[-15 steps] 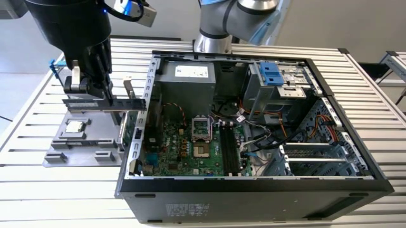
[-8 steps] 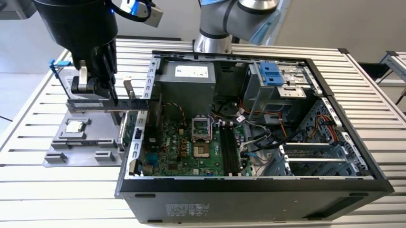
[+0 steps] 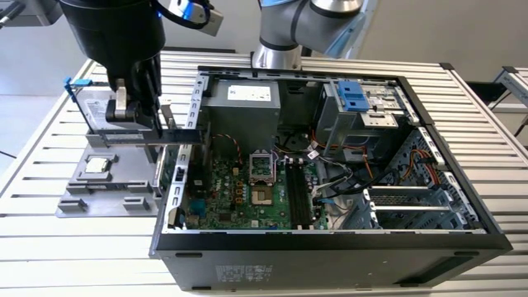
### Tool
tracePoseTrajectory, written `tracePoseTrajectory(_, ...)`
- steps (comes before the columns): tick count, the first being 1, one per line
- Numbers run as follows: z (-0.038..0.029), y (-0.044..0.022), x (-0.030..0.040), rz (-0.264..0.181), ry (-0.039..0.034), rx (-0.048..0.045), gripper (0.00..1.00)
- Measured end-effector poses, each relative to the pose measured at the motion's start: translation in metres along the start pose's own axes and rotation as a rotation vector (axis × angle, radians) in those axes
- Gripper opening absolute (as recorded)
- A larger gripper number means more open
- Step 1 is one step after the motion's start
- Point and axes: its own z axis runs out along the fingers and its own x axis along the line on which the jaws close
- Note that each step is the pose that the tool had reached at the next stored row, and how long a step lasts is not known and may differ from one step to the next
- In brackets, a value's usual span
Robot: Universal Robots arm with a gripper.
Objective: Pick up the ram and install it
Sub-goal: 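Pick up the ram and move it above insertion slot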
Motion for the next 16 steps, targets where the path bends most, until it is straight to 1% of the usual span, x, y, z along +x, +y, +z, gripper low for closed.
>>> tracePoseTrajectory(6, -0.0001, -0.0074, 0.0002, 0.000, 0.0007, 0.0000, 0.00)
tracePoseTrajectory(16, -0.0003, -0.0235, 0.0007, 0.001, 0.0018, -0.0004, 0.00)
